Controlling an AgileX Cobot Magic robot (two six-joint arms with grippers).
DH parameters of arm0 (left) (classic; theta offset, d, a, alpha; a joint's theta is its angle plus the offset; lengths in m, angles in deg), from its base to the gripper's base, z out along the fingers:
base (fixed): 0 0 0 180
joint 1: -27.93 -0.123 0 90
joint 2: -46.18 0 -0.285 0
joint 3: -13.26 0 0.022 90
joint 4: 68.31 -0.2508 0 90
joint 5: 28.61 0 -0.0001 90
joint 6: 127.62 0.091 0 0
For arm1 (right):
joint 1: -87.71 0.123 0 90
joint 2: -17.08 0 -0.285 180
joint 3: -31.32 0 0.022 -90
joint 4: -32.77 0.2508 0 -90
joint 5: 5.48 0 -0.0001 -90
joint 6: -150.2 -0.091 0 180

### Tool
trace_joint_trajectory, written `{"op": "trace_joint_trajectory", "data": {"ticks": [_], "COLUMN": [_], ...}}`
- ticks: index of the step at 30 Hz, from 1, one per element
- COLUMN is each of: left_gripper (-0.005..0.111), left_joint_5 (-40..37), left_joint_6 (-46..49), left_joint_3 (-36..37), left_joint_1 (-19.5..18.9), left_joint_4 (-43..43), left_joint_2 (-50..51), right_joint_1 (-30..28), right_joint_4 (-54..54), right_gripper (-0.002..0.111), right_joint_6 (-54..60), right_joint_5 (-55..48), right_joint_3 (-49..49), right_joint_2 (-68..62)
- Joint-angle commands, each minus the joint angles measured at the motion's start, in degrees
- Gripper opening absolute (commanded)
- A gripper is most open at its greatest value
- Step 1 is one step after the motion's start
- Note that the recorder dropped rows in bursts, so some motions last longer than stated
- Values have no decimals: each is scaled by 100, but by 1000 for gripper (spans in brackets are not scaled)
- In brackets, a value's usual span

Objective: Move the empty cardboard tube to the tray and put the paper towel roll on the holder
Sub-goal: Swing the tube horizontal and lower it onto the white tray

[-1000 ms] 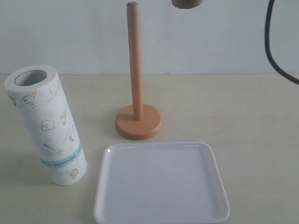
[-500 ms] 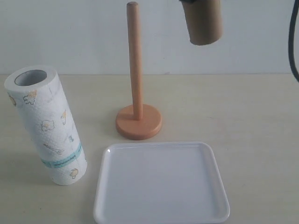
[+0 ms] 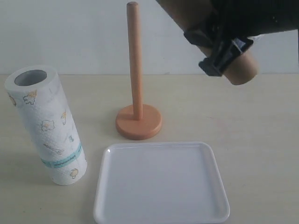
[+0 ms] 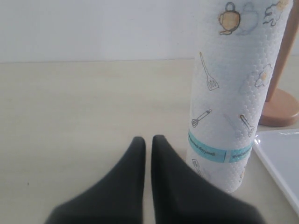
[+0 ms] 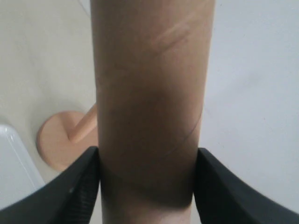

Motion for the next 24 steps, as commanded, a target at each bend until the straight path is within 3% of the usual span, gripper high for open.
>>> {"op": "trace_joint_trajectory", "data": {"ticks": [1, 14, 24], "left_gripper": [4, 4, 4], "left_joint_5": [-7, -7, -7], "left_joint_6": [6, 6, 6], "left_joint_3": [22, 22, 22], "left_joint_1": [-15, -15, -15], "left_joint_4": [26, 26, 26], "left_joint_2": [-11, -11, -11], "right_joint_1": [-8, -8, -8], "right_joint_4": [-412, -412, -426], "right_gripper": [0, 0, 0], "right_joint_6": [342, 896, 1961], "right_joint_5": [-559, -1062, -1522], "right_joint_3": [-30, -30, -30], "right_joint_2": [21, -994, -1955]}}
